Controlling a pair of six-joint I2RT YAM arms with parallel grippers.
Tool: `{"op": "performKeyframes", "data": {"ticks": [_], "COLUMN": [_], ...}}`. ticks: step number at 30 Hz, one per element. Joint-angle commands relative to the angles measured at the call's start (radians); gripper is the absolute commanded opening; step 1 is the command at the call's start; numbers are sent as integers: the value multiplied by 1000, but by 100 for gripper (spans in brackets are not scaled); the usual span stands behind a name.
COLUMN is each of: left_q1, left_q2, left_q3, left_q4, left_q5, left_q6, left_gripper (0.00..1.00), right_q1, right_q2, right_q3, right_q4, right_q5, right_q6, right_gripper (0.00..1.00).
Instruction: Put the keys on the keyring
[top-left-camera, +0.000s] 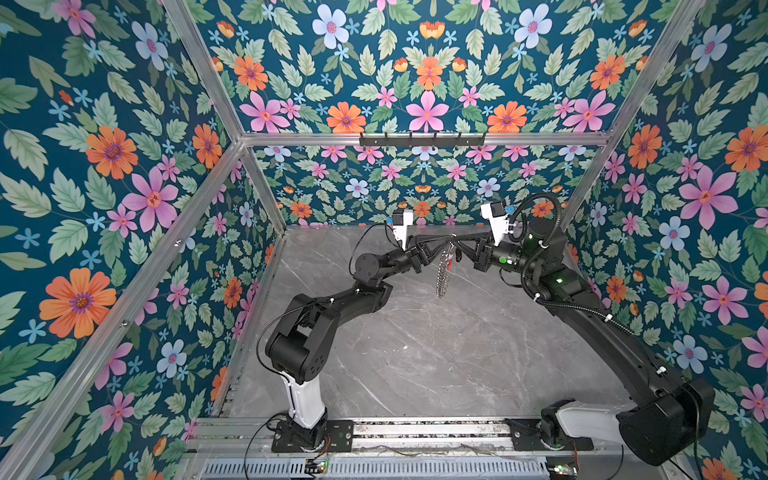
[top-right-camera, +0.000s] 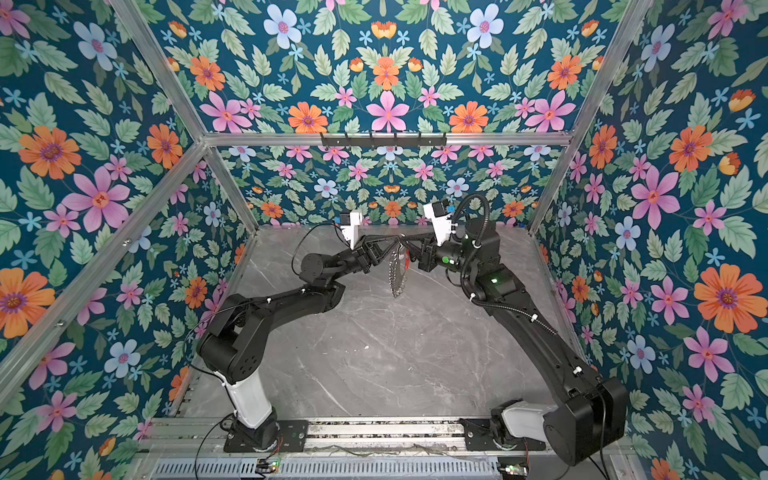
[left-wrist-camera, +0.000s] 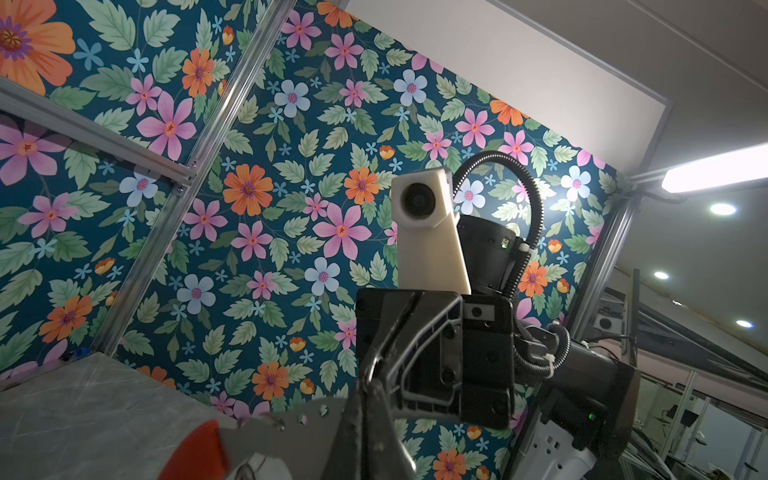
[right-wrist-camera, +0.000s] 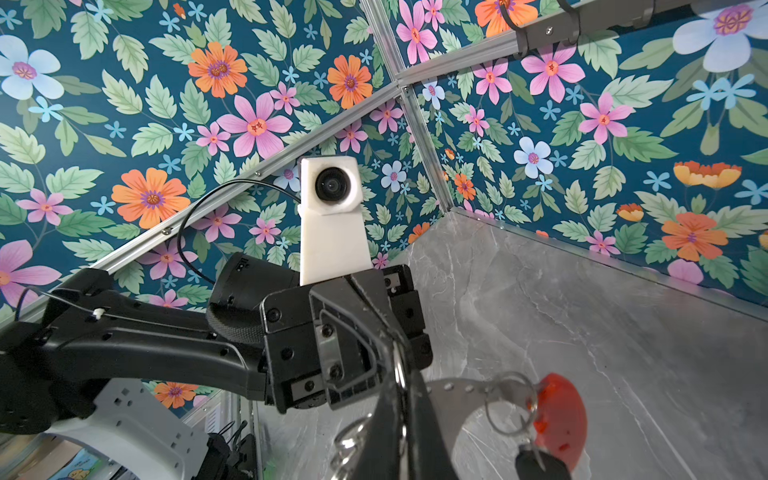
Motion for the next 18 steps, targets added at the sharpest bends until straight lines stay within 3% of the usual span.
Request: {"op": "performKeyframes", "data": {"ticks": [1, 4, 6, 9, 11, 13, 15, 18], "left_q1": [0, 5, 14, 24, 24, 27, 39, 63], "left_q2": [-25, -70, -122, -213, -262, -281, -275, -249], "left_q3": [-24, -78, -101, -96, -55, 12, 68, 139], "left_q4": [45, -7, -160, -621, -937, -1222, -1366, -1458], "left_q5": [60, 136, 195, 231, 205, 169, 162, 198], "left_q6": [127, 334, 518, 931, 1232, 1448, 1536, 1574], "left_gripper": [11, 29, 31, 29, 29, 28, 27, 27], "right_q1": [1, 1, 1, 9, 19, 25, 27, 37], "right_q2": [3, 10, 16, 29, 29, 25, 23, 23], "right_q3": [16, 33, 42, 65, 68, 54, 44, 41], "right_q4": [-21, -83, -133, -223, -262, -271, -275, -292], "right_q5": [32, 55, 62, 58, 79, 92, 96, 96], "right_q6": [-61, -133, -200, -298, -352, -391, -412, -439], "right_gripper": [0, 0, 0, 0, 0, 0, 0, 0]}}
